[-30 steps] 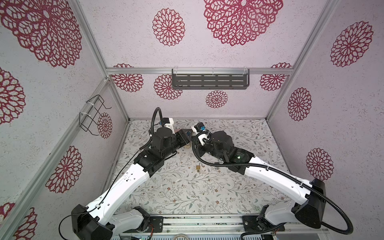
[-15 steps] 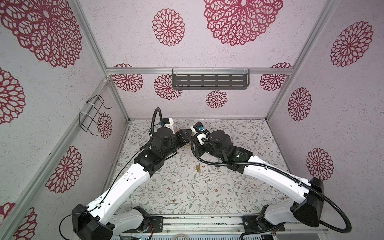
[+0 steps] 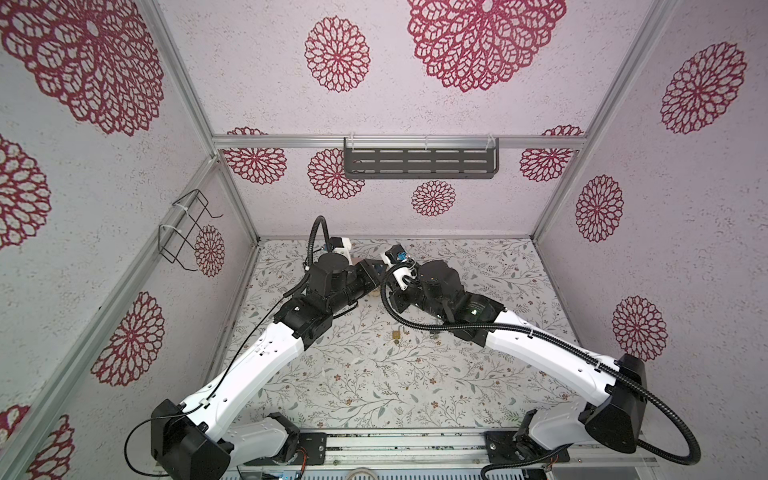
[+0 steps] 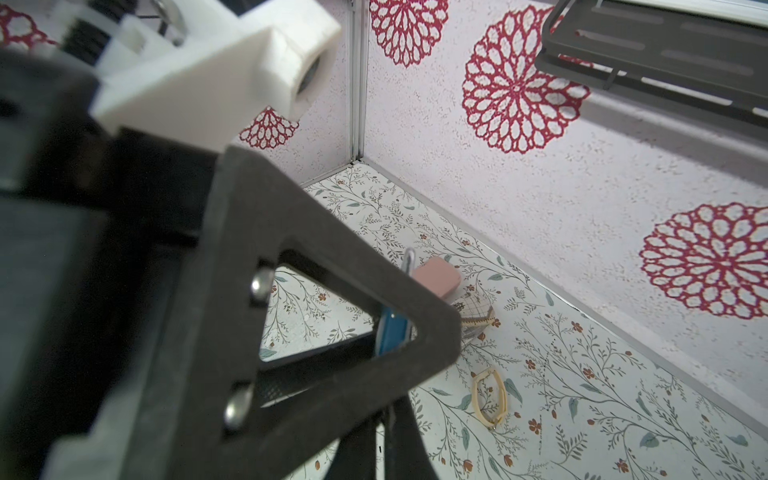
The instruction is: Unlock with the key
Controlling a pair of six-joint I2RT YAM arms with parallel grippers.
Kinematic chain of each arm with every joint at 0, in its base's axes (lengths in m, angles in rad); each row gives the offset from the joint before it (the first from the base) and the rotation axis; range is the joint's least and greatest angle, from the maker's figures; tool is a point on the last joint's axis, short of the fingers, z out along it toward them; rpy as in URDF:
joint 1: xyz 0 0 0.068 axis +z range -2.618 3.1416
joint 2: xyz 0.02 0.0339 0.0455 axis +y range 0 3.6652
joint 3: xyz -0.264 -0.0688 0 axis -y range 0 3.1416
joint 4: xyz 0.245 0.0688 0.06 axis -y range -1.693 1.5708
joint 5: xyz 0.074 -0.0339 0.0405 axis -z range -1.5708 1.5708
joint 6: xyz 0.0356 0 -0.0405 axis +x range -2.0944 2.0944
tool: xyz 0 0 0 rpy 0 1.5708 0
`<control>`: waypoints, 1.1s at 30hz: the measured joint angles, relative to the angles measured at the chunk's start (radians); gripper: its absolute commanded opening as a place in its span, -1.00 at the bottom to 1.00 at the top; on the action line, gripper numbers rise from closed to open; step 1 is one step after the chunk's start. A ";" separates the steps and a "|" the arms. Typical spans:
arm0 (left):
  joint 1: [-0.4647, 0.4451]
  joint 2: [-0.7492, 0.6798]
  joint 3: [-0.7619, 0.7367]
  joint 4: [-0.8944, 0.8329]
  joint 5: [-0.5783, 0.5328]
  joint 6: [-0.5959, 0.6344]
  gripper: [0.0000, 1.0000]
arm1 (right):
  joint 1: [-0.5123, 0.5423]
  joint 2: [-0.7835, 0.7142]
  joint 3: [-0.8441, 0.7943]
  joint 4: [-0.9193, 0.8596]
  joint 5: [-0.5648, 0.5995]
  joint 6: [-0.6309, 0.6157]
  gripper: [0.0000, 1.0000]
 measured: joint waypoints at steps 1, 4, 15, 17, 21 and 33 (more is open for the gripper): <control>0.001 0.000 0.000 0.001 0.002 -0.002 -0.59 | 0.000 0.002 0.000 0.000 0.000 -0.002 -1.00; 0.003 0.001 0.000 -0.003 0.005 0.002 -0.93 | 0.000 0.005 0.000 -0.002 0.000 -0.009 -1.00; 0.017 -0.029 -0.073 0.072 0.036 -0.042 -1.00 | -0.016 0.001 -0.026 0.030 -0.068 0.064 -1.00; 0.021 -0.043 -0.099 0.092 0.041 -0.055 -1.00 | -0.019 -0.003 -0.049 0.062 -0.097 0.095 -1.00; 0.037 -0.071 -0.154 0.147 0.058 -0.092 -1.00 | -0.025 -0.013 -0.085 0.106 -0.141 0.155 -1.00; 0.050 -0.132 -0.249 0.284 0.095 -0.201 -1.00 | -0.035 -0.065 -0.227 0.341 -0.217 0.364 -1.00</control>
